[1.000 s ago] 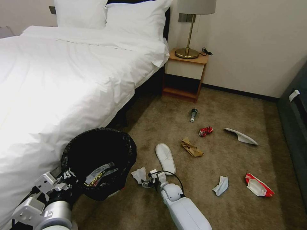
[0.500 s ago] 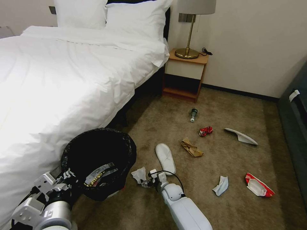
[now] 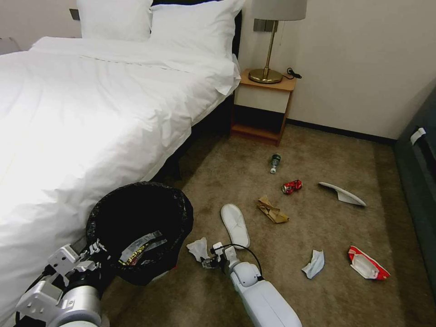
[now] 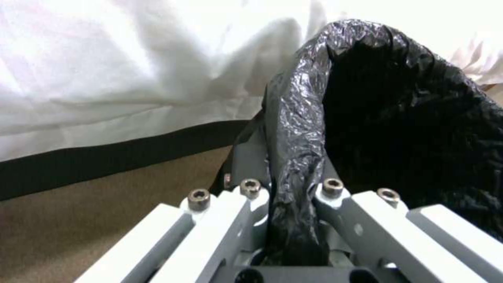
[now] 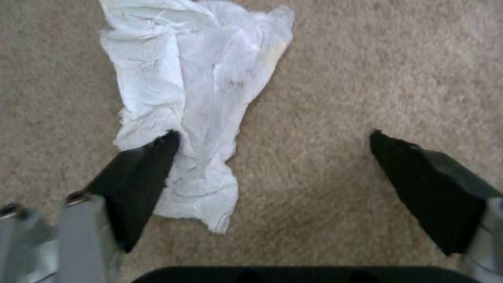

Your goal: Pick up the trash bin, then pick up the garbage on the floor and place it into the trash bin.

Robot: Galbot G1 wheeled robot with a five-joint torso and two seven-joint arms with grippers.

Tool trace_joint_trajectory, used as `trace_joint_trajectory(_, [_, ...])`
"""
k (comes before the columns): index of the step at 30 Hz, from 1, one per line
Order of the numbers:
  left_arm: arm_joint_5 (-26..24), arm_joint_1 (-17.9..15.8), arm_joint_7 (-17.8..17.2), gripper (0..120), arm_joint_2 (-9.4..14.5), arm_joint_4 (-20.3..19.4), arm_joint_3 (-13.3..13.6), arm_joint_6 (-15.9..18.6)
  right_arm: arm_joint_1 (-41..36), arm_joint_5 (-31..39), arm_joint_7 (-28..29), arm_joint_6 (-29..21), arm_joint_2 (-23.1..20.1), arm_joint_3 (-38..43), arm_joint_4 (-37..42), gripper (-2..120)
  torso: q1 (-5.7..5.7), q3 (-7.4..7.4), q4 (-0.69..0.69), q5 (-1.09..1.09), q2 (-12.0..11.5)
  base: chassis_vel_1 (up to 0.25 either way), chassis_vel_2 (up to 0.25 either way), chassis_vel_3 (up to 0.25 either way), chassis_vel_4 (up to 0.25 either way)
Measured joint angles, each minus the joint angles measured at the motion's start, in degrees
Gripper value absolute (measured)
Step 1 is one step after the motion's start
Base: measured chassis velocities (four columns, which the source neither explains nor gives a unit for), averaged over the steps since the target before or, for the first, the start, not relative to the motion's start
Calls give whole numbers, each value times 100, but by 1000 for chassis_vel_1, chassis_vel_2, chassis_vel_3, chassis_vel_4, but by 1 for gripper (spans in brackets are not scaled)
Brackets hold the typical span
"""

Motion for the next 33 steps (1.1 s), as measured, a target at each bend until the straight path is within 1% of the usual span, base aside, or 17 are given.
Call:
trace_joint_trajectory(1, [4,0,1,4,-2,0,5,0,8,-17,-51,29,-1,1,0,86,0,0,-1,0,0,0,0,0,0])
trace_joint_trajectory(2, [4,0,1,4,-2,0,5,0,8,-17,-51,29,-1,1,0,86,0,0,-1,0,0,0,0,0,0])
trace_joint_trajectory(5, [19,-1,6,4,-17,1,16,0,17,-140,-310,243,-1,-26,-8,75,0,0,0,1,0,0,0,0,0])
trace_joint_trajectory(6, [19,-1,6,4,-17,1,16,0,17,-140,-310,243,-1,-26,-8,75,0,0,0,1,0,0,0,0,0])
trace_joint_trajectory(7, [26,-1,9,4,-21,1,17,0,22,-190,-430,350,-1,-26,-22,67,0,0,0,1,0,0,0,0,0])
trace_joint_trajectory(8, [26,-1,9,4,-21,1,17,0,22,-190,-430,350,-1,-26,-22,67,0,0,0,1,0,0,0,0,0])
trace_joint_trajectory(10, [30,-2,13,4,-28,1,21,-1,35,-255,-630,523,-1,-22,-37,61,0,0,0,0,0,0,0,0,0])
trace_joint_trajectory(14, [38,-3,16,4,-39,1,31,-2,62,-343,-840,726,-1,-8,-52,59,0,0,0,1,0,0,0,0,0])
trace_joint_trajectory(18, [59,5,18,4,-54,2,36,-2,112,-380,-1028,917,0,19,-57,52,0,0,0,1,0,0,0,0,0])
trace_joint_trajectory(19, [68,15,19,4,-57,2,38,-2,136,-380,-1051,932,-1,33,-59,49,0,0,0,1,0,0,0,0,0])
trace_joint_trajectory(21, [76,22,19,4,-59,2,39,-2,166,-380,-1057,934,-1,53,-68,48,0,0,0,1,0,0,0,0,0])
trace_joint_trajectory(23, [88,35,20,4,-66,2,40,-3,238,-379,-1058,920,-1,101,-111,39,0,0,0,1,0,0,0,0,0])
trace_joint_trajectory(24, [88,35,20,4,-66,2,40,-3,238,-379,-1058,920,-1,101,-111,39,0,0,0,1,0,0,0,0,0])
trace_joint_trajectory(26, [105,45,23,4,-74,2,43,-7,314,-389,-1021,809,-1,147,-182,29,0,0,0,1,0,0,0,0,0])
trace_joint_trajectory(27, [105,45,23,4,-74,2,43,-7,314,-389,-1021,809,-1,147,-182,29,0,0,0,1,0,0,0,0,0])
trace_joint_trajectory(29, [129,50,27,4,-87,2,58,-10,395,-402,-931,687,0,196,-283,17,0,0,0,1,0,0,0,0,0])
trace_joint_trajectory(33, [146,53,32,4,-96,2,70,-13,433,-399,-902,642,-1,221,-325,16,0,0,0,1,0,0,0,0,0])
